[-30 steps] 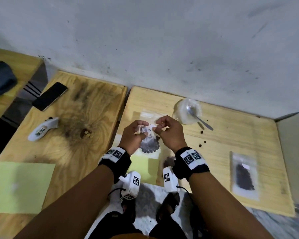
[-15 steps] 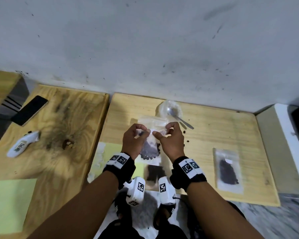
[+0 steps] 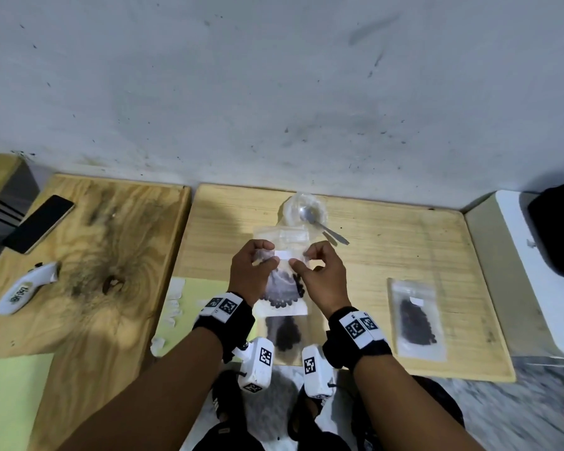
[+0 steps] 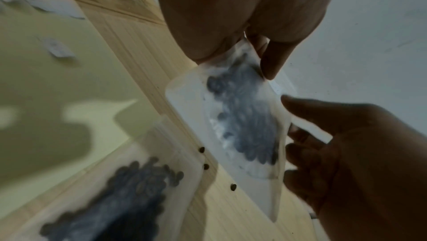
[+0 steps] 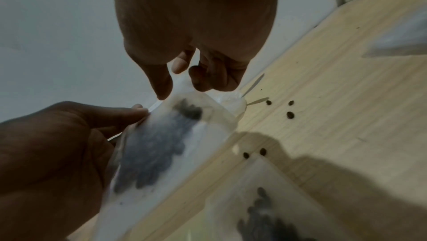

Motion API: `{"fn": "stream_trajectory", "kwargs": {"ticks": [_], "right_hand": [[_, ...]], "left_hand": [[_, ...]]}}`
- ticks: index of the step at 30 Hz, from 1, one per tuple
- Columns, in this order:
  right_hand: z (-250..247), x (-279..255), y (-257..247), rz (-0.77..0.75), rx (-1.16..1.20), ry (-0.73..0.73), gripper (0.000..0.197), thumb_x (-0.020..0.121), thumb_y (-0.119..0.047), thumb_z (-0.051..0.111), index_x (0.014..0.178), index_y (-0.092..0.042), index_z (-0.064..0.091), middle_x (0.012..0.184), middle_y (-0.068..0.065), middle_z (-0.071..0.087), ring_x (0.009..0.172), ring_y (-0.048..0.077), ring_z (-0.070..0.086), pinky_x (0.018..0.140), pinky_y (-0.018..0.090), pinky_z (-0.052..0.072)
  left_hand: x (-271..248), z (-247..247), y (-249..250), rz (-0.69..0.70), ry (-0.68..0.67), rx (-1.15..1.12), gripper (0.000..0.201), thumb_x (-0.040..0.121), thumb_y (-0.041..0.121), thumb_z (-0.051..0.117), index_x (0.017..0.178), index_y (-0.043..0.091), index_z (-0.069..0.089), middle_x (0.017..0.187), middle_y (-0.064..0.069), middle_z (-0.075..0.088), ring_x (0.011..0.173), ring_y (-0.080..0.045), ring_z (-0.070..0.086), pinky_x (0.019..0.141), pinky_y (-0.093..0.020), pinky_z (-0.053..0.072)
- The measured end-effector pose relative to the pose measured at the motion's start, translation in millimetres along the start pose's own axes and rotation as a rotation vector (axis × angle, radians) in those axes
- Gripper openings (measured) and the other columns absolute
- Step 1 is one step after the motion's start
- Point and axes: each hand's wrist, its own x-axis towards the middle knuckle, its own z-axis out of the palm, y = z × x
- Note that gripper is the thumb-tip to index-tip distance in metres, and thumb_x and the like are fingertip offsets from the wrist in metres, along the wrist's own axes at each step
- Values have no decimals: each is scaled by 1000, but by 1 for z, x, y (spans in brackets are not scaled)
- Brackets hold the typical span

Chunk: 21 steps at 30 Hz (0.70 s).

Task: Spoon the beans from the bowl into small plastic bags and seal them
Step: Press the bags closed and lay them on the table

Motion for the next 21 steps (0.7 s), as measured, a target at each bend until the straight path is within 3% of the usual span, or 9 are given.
{"fn": "stream_trajectory", "kwargs": {"ticks": [2, 4, 5, 8, 10, 13, 16, 21], "right_hand": [[-11, -3, 10, 63, 14, -39, 19, 75, -10, 77, 77, -20, 62, 90, -2, 68, 77, 2, 63, 72, 29, 53], [-22, -6, 18, 125, 3, -87, 16, 70, -8, 77, 74, -22, 69, 86, 2, 70, 86, 20, 67, 80, 43, 57], [-29, -8, 21, 145, -3, -90, 18, 69, -7, 77, 75, -22, 71, 86, 3, 70, 87, 25, 66, 81, 45, 57], [-50, -7, 31, 187, 50, -16, 27, 72, 1, 76, 83, -24, 72, 88, 4, 66, 78, 22, 62, 67, 31, 54], [-67, -6, 37, 208, 79, 48, 33, 74, 6, 73, 84, -25, 71, 90, 5, 65, 74, 20, 60, 62, 23, 49], [-92, -5, 51, 254, 64, 91, 30, 74, 3, 72, 86, -25, 72, 92, 5, 66, 77, 22, 63, 69, 32, 54], [-123, -7, 71, 330, -18, 87, 22, 78, -4, 71, 90, -22, 71, 92, 3, 70, 89, 25, 69, 81, 38, 58], [-177, -17, 107, 405, -213, 210, 20, 82, -12, 66, 96, -25, 71, 98, -3, 72, 95, 20, 67, 79, 24, 46]], "left_hand": [[3, 7, 1, -38, -2, -51, 23, 79, -5, 68, 89, 15, 63, 92, 7, 64, 91, -10, 57, 79, -25, 48], [3, 15, 2, -61, -25, -63, 26, 77, -4, 69, 93, 15, 65, 95, 4, 64, 92, -13, 57, 81, -33, 50], [3, 20, 2, -73, -45, -52, 28, 76, -3, 70, 95, 16, 66, 96, 3, 64, 91, -13, 58, 82, -35, 50], [-2, 37, -2, -105, -111, -43, 29, 74, -4, 71, 92, 18, 67, 95, 4, 64, 87, -3, 61, 78, -28, 51], [-7, 50, -8, -160, -162, -50, 25, 72, -2, 72, 85, 18, 72, 100, -2, 68, 91, -15, 66, 79, -29, 52], [-16, 70, -13, -243, -266, 87, 25, 78, -4, 68, 99, 8, 73, 102, -3, 67, 80, -14, 61, 63, -21, 48], [-25, 99, -18, -344, -415, 137, 26, 84, -4, 64, 106, 8, 69, 106, -11, 64, 69, -14, 56, 51, -21, 45], [-52, 162, -25, -422, -544, 143, 34, 84, -13, 58, 115, 2, 64, 116, -6, 56, 72, -16, 57, 50, -19, 48]]}}
